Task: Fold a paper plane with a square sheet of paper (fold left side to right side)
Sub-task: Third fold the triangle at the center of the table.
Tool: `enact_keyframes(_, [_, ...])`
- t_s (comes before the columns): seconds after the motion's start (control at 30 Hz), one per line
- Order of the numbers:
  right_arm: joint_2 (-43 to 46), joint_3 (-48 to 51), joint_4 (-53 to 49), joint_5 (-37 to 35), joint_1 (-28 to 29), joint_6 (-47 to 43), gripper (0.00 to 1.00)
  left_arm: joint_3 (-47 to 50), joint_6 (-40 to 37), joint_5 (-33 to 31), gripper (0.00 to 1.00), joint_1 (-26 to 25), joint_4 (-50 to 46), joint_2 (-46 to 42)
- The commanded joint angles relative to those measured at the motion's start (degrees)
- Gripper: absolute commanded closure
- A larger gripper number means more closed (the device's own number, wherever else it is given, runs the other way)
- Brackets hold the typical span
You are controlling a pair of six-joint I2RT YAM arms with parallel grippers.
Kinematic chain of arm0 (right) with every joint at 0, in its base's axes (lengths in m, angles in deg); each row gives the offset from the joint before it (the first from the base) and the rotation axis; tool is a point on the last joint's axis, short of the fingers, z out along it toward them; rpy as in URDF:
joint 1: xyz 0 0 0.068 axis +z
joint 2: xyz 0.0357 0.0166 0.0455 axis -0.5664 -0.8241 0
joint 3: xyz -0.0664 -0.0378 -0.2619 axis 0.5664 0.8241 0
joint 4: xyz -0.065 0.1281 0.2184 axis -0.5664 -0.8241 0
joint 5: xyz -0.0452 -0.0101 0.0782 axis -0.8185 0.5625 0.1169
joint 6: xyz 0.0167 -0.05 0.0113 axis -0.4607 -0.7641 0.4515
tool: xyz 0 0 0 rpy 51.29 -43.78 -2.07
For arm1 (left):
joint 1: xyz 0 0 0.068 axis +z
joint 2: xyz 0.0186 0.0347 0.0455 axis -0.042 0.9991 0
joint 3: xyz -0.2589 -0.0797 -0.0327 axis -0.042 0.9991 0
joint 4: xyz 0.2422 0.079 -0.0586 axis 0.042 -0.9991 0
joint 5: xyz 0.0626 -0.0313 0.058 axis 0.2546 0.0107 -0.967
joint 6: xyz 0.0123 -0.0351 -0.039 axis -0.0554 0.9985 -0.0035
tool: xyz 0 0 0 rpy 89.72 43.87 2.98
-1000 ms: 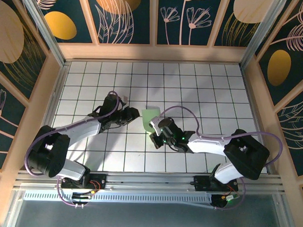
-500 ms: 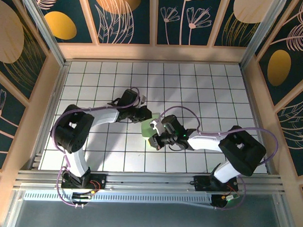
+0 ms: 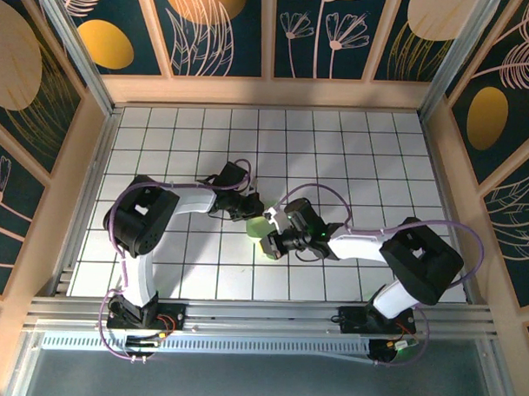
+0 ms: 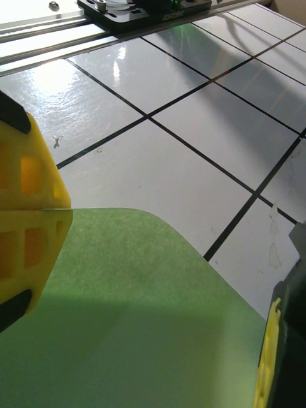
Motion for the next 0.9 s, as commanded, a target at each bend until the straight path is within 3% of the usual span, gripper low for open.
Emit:
enact_keyframes(0.0, [-0.73,-0.29,-1.78,-0.35,-1.01,0.94,1.0,-0.24,-1.81,-2.65,0.94,-0.42,-3.56,2.0])
enact_keyframes(0.87, [-3.39,-3.94,-7.04,-7.74,-5.5,1.72,1.0,1.92,0.29,-4.45,0.97,-0.6,-2.08,1.08])
